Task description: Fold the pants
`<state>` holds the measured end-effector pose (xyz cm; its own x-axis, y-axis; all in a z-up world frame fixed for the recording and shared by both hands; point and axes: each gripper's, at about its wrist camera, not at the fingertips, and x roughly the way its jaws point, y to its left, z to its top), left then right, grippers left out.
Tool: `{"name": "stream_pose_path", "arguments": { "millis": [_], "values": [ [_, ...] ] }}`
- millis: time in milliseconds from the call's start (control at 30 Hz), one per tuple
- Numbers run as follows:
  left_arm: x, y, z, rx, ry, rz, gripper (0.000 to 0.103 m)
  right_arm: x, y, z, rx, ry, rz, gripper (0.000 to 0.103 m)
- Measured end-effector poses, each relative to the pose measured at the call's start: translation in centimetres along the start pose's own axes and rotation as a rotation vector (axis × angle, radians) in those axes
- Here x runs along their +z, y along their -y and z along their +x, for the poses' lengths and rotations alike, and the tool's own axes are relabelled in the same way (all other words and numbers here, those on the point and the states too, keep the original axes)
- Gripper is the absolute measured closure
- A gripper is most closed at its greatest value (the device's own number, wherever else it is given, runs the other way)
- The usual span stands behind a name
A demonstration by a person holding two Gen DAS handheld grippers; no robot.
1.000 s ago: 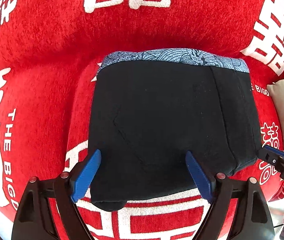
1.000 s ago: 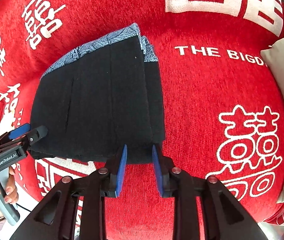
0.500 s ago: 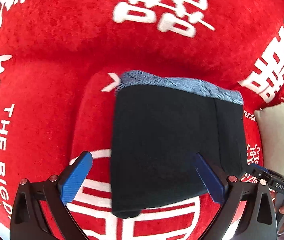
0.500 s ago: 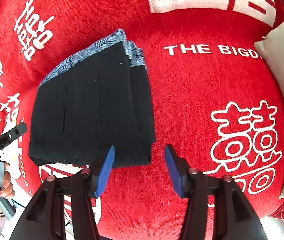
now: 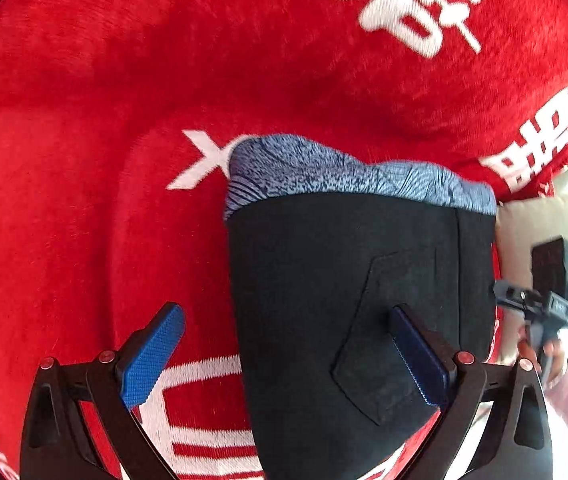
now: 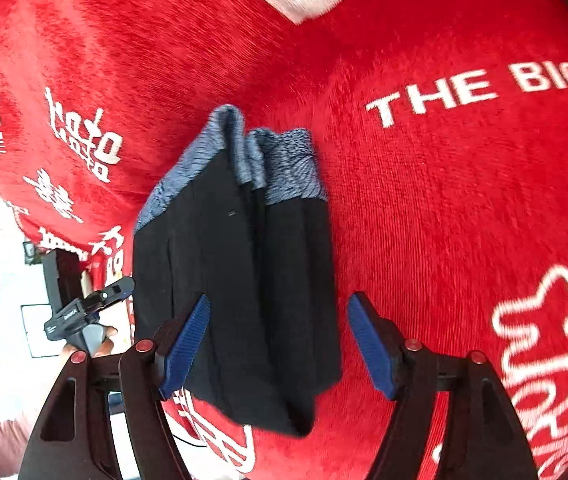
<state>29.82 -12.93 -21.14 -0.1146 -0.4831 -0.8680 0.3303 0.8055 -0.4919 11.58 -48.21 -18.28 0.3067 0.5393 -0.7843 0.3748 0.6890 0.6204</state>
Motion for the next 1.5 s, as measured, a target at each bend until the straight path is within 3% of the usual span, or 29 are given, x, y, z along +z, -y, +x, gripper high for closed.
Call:
{"name": "stream_pose_path", "arguments": {
  "millis": [267,367,400,433,500,633,700,867,1100,1367,1467,1500],
  "values": [
    [0.9,-0.6,2.7,-0.126,-0.05,-0.019,0.001,1.4,1.8,2.2,0.174,-0.057,-0.025,0.028],
    [1.0,0.2,3.0,-0.113,-0.032,-0.008,0.001,2.1,1.7,2.9,0.199,-0.059,-0.019,0.029],
    [0.9,0.4,2.9,-0.105,-0.023,-0.002,0.005,2.1,1.8,2.9,0.198,-0.059,-0.004,0.034],
    [0.8,0.8,2.8,-0.109,-0.011,0.005,0.021,2.1,1.9,2.8,0.194,-0.06,0.01,0.039],
    [0.6,1.8,2.2,-0.107,0.013,0.008,0.027,1.8,2.0,2.3,0.202,-0.05,0.033,0.057],
    [0.3,2.9,0.9,-0.088,0.045,0.012,0.043,1.2,1.1,1.1,0.217,-0.023,0.053,0.063],
    [0.0,3.3,-0.1,-0.104,0.06,-0.001,0.045,0.9,0.5,0.6,0.236,-0.011,0.064,0.065],
    [-1.7,4.3,-2.6,-0.109,0.072,0.013,0.045,-0.7,-0.9,-1.1,0.258,-0.007,0.066,0.066],
    [-6.0,6.2,-5.5,-0.106,0.065,0.021,0.045,-5.3,-2.1,-3.3,0.258,-0.004,0.08,0.066],
    [-10.7,4.7,-2.7,-0.055,-0.005,-0.006,0.045,-10.5,-0.2,-1.9,0.164,-0.034,0.092,0.065],
    [-11.5,4.0,-2.2,-0.026,0.044,-0.033,0.028,-11.4,0.2,-1.1,0.095,-0.009,0.047,0.06],
    [-11.5,3.8,-2.1,-0.007,0.047,-0.045,0.018,-11.5,0.3,-1.2,0.085,0.001,0.043,0.058]
  ]
}}
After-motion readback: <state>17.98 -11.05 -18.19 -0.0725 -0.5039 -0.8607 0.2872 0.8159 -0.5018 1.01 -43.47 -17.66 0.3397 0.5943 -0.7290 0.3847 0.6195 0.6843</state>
